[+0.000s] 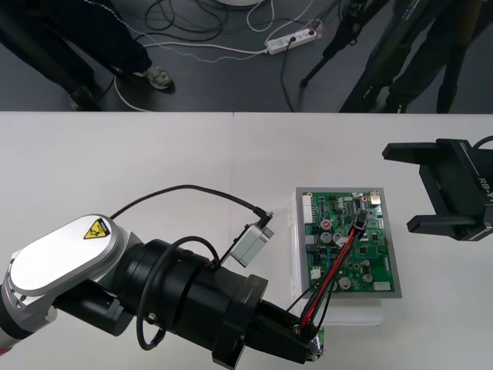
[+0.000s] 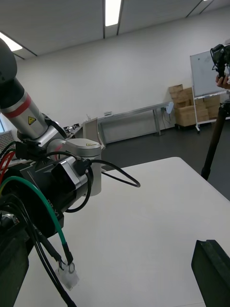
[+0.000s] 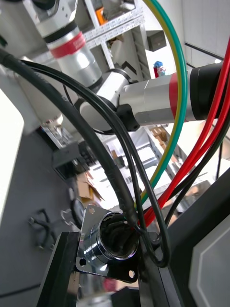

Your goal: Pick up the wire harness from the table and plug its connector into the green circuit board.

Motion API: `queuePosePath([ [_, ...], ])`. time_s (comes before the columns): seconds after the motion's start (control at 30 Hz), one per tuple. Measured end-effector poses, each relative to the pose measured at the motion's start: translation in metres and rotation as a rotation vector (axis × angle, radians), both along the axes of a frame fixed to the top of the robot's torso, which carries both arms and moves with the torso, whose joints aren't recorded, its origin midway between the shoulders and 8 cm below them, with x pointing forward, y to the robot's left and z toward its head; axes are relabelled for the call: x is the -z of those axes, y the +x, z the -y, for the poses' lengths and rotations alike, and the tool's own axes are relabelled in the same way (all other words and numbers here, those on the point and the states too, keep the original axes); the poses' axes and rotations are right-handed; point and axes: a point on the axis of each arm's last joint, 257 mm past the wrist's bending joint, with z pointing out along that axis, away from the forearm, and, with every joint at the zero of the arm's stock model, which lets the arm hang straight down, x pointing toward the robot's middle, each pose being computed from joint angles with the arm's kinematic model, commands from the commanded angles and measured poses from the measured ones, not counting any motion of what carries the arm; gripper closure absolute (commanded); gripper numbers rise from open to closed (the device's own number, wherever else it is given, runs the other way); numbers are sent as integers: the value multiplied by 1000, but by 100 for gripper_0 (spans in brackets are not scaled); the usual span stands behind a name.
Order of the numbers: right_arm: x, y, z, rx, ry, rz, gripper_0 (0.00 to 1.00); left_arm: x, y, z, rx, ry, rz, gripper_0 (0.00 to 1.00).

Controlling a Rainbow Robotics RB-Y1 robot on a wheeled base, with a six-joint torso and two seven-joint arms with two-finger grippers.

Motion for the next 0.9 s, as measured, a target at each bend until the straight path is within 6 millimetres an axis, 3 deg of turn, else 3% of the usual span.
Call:
queuePosePath([
  [0.23, -8, -6, 3, -25, 15, -12, 0, -5, -11, -5, 65, 82, -150, 100],
  [0.9, -12, -17, 1, -82, 37, -52, 0, -40, -20, -9, 171, 42, -140, 100],
])
